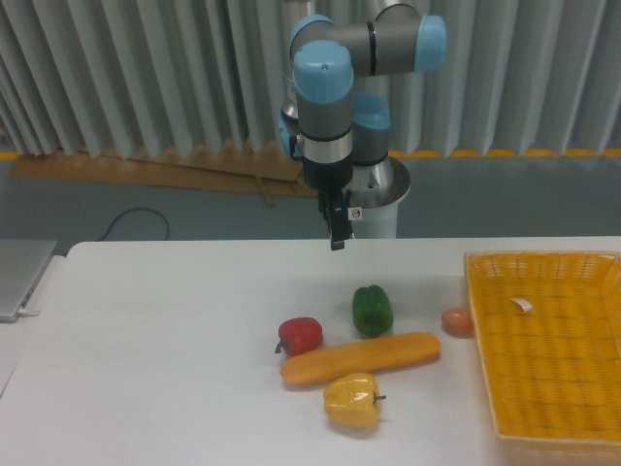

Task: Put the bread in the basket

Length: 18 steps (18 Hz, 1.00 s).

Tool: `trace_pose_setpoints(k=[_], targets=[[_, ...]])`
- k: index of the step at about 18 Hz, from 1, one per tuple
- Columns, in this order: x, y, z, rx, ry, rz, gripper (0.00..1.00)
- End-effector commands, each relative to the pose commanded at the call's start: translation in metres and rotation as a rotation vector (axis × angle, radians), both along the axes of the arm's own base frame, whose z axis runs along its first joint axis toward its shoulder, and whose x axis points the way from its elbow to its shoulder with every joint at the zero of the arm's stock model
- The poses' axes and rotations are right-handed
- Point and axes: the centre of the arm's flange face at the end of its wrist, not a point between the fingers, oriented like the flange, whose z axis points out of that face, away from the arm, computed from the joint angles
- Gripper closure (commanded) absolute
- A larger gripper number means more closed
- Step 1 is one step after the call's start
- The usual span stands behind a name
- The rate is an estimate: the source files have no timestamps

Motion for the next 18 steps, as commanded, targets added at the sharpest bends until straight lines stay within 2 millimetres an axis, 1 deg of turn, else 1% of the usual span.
trace_pose_setpoints(k=[11, 16, 18], targets=[[-0.0018, 0.0, 0.0018, 0.006, 0.003, 0.003, 0.0], [-0.0031, 0.0003, 0.0003, 0.003, 0.001, 0.004, 0.0], [-0.0057, 0.0022, -0.0042, -0.002, -0.004, 0.005, 0.0]])
